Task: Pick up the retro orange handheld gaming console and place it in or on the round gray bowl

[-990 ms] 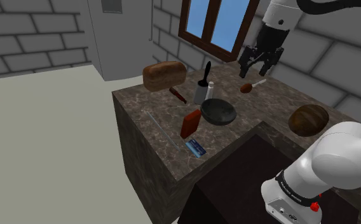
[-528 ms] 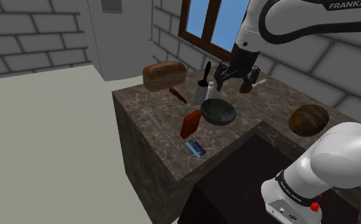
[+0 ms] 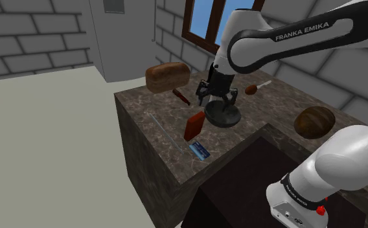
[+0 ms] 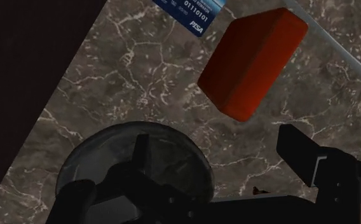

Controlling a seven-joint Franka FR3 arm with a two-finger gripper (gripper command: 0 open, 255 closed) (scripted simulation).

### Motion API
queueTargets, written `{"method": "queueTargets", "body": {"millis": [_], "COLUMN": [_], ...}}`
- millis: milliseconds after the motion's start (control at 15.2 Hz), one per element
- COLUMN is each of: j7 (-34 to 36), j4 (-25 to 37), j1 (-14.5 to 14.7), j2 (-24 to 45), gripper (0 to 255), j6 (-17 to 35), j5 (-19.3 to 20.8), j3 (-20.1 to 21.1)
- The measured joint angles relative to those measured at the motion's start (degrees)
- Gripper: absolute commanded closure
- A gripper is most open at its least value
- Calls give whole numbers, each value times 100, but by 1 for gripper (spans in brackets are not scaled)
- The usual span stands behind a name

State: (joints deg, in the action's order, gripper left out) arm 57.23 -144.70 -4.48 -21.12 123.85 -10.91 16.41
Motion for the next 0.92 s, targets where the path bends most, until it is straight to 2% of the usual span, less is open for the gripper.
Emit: {"method": "queueTargets", "body": {"millis": [132,264,660,924], "j7": [502,691,813,830], "j4": [99,111,-88,-99], "j1": [-66,-99,-92,-90], "j2": [404,635,994,1044], "gripper": [0,0,0,0], "j6": [323,545,1109,1171], "j5": [-30,-24,-6,2], "j3": [154,210,307,321]}}
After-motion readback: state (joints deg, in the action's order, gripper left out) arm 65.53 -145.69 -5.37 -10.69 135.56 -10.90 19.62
